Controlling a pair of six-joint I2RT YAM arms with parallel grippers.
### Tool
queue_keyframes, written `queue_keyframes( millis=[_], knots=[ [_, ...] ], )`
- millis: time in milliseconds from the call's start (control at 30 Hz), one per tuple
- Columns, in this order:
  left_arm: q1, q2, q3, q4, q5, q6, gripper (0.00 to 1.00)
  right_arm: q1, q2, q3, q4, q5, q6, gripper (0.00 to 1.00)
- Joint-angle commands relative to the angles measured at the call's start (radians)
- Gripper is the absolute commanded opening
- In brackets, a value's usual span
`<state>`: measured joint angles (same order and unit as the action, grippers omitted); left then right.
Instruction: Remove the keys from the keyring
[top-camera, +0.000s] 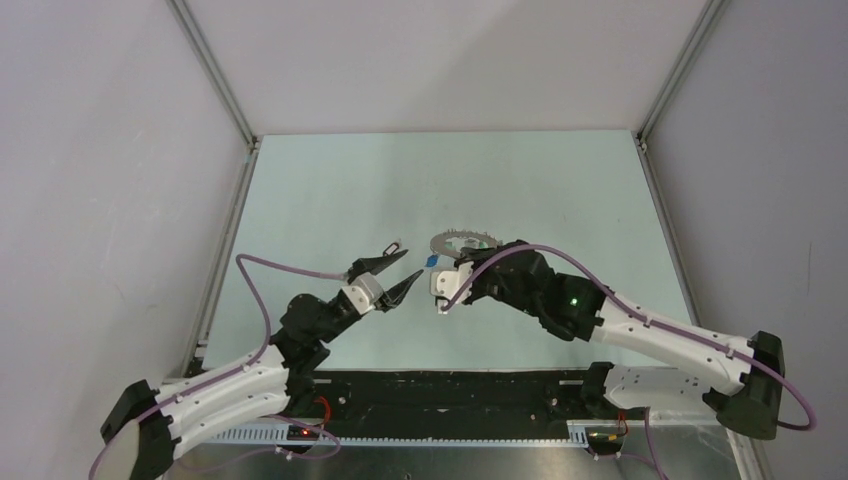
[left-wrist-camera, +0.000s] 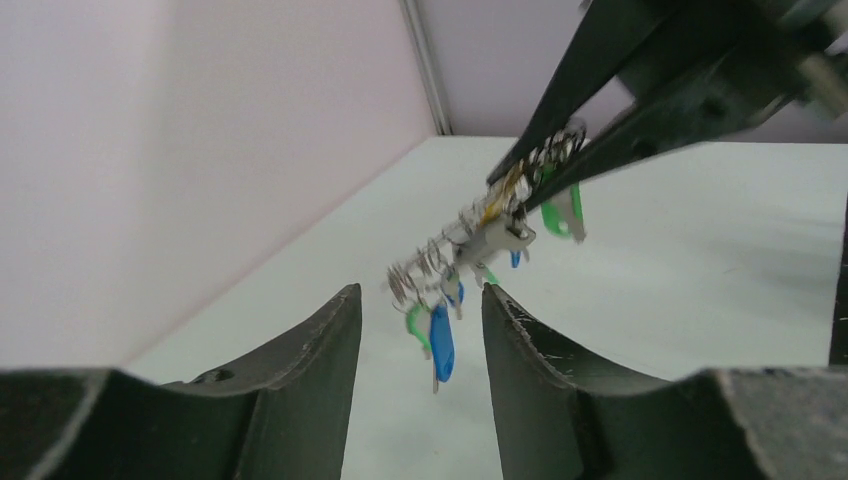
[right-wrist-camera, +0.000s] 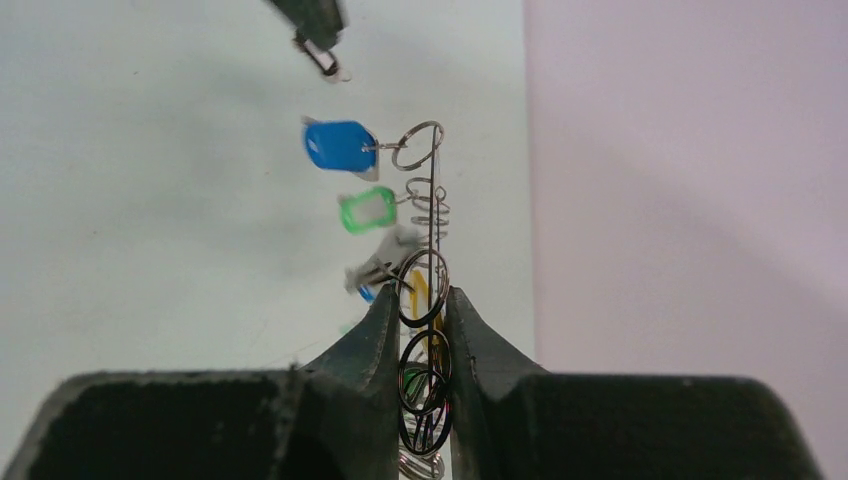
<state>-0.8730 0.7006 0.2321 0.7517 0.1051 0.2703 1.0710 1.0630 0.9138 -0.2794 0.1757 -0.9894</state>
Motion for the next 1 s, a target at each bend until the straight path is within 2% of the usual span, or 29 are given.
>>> queue_keyframes(
  millis=[0, 233, 533, 967],
  knots=[
    [-0.003, 0.041, -0.007, 0.042, -0.082, -0.133, 0.53, 0.034, -0.083, 0.016, 0.123, 0.064, -0.028, 0.0],
    [-0.003, 0.134, 0.013, 0.096, -0.061, -0.129, 0.53, 0.056, -0.114, 0.015, 0.149, 0.028, -0.07, 0.0],
    [-0.001, 0.216, 0.064, 0.103, -0.02, -0.121, 0.54, 0.057, -0.076, 0.015, 0.185, -0.001, -0.112, 0.0],
    [0.007, 0.219, 0.061, 0.119, -0.033, -0.118, 0.53, 0.07, -0.077, 0.015, 0.159, -0.017, -0.105, 0.0]
  ],
)
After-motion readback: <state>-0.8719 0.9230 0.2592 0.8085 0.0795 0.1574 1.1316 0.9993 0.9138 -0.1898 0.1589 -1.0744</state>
